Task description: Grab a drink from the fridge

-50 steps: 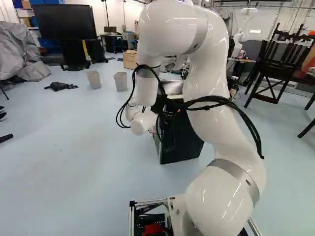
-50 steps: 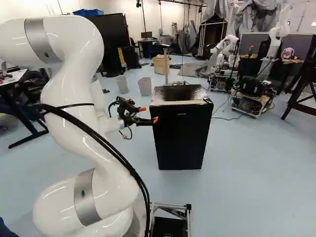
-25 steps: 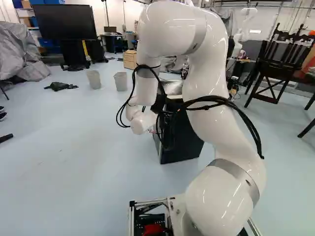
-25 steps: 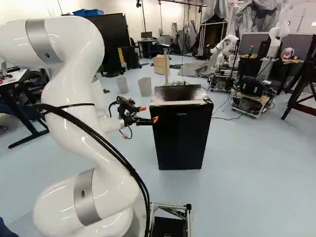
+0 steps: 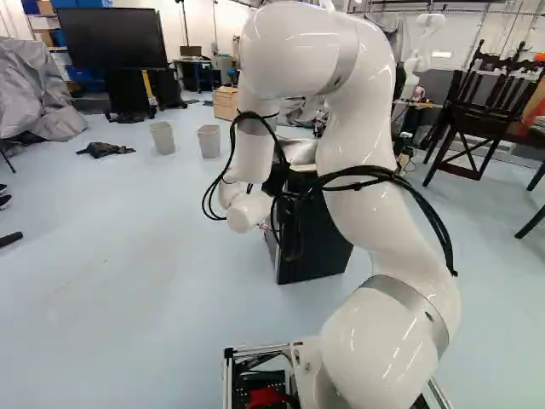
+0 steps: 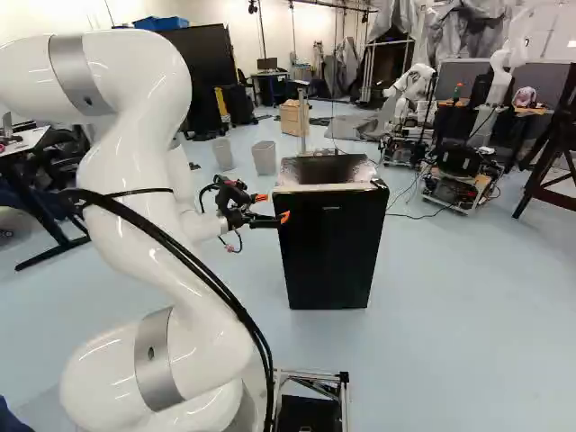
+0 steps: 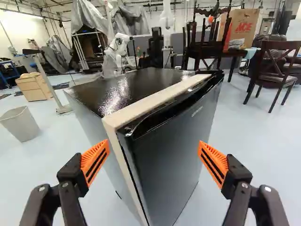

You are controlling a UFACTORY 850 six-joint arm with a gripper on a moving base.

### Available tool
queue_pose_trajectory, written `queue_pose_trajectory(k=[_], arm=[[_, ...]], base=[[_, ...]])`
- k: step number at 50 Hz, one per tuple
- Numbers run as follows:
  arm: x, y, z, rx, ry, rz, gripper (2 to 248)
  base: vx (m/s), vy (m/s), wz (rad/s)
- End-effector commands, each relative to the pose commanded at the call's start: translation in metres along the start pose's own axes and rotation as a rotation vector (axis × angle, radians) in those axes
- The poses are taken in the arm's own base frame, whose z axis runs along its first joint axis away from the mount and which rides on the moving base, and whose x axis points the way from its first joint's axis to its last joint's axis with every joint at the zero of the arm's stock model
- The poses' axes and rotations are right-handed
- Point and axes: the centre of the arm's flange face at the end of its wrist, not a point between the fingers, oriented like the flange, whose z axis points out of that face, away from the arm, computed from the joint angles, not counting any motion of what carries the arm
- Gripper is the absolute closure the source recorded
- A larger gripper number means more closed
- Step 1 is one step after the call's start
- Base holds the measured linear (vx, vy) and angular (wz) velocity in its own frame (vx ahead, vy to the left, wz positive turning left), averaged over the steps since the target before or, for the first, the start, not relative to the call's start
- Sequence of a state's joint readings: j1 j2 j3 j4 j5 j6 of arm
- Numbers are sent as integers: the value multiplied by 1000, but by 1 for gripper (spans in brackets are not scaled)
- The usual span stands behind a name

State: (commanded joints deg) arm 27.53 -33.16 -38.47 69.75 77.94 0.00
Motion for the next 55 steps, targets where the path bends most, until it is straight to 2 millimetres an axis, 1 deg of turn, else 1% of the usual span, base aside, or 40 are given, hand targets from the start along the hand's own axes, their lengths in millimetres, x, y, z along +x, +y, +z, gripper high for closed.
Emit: queue_pose_trajectory(k=[37, 55], arm=[[2, -3, 13, -22, 12, 14, 3], [3, 0, 20, -38, 14, 19, 3]], base=[[0, 0, 0], [0, 0, 0]])
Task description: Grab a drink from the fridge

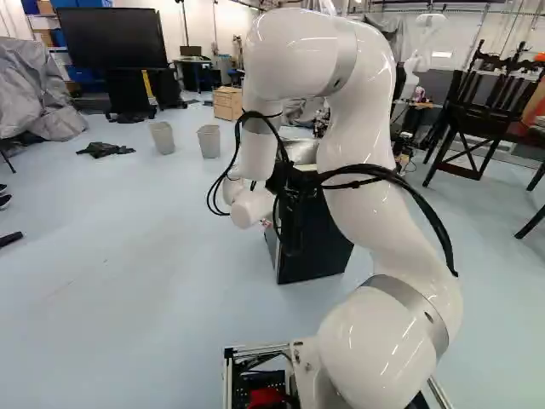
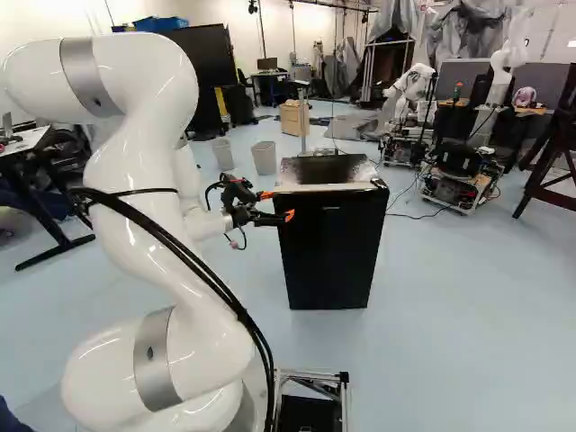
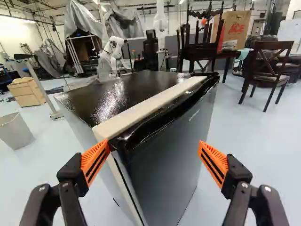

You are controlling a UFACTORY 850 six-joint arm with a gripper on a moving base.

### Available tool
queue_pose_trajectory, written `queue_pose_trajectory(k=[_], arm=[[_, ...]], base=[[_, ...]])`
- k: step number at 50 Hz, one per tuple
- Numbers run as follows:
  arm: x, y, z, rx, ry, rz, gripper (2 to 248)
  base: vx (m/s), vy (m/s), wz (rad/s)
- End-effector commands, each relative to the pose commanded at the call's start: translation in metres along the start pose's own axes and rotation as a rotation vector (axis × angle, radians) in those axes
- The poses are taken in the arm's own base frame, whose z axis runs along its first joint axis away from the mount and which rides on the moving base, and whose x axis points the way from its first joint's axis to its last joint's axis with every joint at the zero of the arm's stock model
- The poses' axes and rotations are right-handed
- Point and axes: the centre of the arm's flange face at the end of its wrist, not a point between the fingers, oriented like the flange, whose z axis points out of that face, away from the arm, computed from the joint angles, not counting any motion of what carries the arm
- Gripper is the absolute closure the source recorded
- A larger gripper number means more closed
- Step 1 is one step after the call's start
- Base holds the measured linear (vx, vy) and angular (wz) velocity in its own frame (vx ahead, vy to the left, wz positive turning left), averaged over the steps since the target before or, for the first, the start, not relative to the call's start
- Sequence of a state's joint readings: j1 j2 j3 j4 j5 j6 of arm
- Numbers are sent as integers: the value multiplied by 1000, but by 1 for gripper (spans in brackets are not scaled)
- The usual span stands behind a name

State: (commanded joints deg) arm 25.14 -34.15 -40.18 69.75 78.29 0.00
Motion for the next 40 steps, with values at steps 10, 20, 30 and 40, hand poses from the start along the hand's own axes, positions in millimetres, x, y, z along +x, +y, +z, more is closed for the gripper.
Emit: queue_pose_trajectory(k=[10, 20, 30, 40], arm=[[1, 2, 3, -9, 1, 1, 3], [2, 10, 3, -15, -2, -5, 3], [4, 25, -3, -20, -8, -22, 3], [6, 45, -12, -23, -17, -45, 3]], base=[[0, 0, 0], [0, 0, 0], [0, 0, 0], [-2, -7, -1]])
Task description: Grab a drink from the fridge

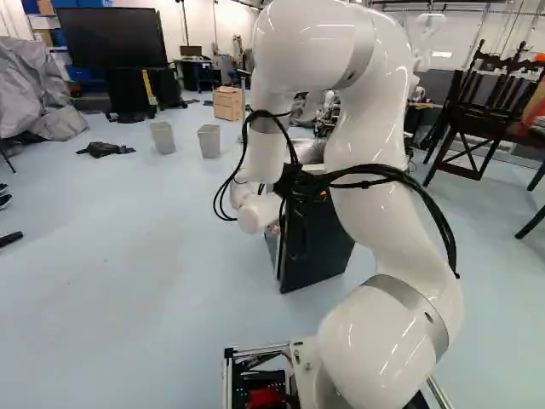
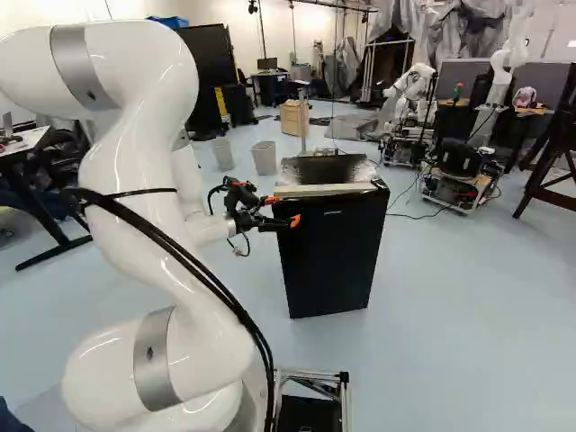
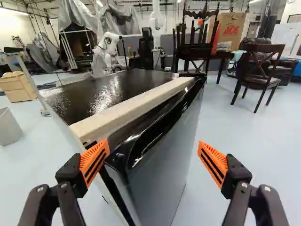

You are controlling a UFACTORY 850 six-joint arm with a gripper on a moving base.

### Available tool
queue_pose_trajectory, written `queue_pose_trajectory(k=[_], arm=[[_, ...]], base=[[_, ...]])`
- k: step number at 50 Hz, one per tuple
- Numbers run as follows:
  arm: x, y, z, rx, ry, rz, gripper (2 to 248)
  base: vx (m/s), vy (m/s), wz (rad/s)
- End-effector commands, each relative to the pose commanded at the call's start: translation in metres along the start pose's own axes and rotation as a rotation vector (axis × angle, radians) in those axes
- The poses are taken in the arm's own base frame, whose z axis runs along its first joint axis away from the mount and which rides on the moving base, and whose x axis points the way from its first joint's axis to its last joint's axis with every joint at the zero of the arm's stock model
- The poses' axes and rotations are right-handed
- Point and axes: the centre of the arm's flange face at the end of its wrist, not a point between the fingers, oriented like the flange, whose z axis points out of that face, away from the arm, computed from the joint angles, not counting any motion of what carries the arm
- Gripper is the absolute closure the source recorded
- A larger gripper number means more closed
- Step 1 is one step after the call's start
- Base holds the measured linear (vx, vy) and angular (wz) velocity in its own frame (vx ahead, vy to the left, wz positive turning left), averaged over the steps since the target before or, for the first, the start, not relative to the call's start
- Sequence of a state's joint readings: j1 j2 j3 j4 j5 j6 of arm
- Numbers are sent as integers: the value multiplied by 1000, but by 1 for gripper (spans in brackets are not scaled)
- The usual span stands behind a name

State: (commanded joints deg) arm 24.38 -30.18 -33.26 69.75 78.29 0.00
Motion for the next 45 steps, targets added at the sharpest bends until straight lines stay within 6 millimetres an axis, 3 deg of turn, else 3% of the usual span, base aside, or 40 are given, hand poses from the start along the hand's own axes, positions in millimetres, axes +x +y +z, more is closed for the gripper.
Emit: queue_pose_trajectory(k=[45], arm=[[3, 91, -43, 4, -38, -105, 3]], base=[[0, 0, 0]])
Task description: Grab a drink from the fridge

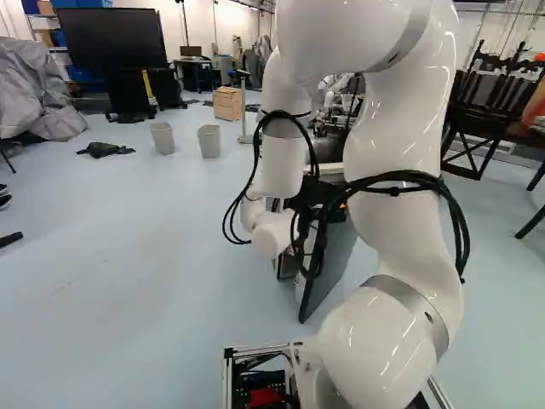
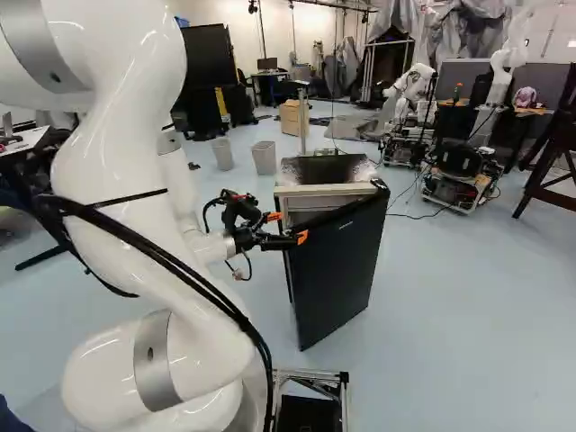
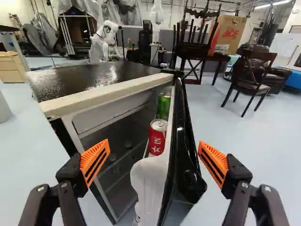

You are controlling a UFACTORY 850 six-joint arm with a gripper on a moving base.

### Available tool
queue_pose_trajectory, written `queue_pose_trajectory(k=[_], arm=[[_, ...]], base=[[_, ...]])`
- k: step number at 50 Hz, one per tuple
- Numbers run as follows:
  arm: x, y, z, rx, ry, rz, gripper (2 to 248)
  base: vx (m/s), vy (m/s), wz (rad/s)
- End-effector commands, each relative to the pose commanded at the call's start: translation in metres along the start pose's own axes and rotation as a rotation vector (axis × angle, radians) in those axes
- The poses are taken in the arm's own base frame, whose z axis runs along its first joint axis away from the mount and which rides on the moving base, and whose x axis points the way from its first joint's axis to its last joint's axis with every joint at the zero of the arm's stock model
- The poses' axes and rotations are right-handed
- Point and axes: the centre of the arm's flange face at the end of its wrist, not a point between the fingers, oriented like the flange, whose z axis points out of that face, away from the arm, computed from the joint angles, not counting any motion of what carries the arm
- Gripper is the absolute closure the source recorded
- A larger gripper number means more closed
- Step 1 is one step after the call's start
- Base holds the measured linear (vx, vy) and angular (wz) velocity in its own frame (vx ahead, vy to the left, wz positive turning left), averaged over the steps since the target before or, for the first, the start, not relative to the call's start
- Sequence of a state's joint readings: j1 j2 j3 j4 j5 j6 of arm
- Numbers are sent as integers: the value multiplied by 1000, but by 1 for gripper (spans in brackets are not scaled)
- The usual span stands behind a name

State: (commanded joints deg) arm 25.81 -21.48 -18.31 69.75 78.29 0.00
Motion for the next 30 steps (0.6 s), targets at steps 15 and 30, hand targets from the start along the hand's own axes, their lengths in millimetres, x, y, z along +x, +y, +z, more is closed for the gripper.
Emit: queue_pose_trajectory(k=[15, 30], arm=[[-3, 26, -12, 1, -10, -29, 3], [-4, 46, -19, -3, -14, -48, 3]], base=[[0, 0, 0], [0, 0, 0]])
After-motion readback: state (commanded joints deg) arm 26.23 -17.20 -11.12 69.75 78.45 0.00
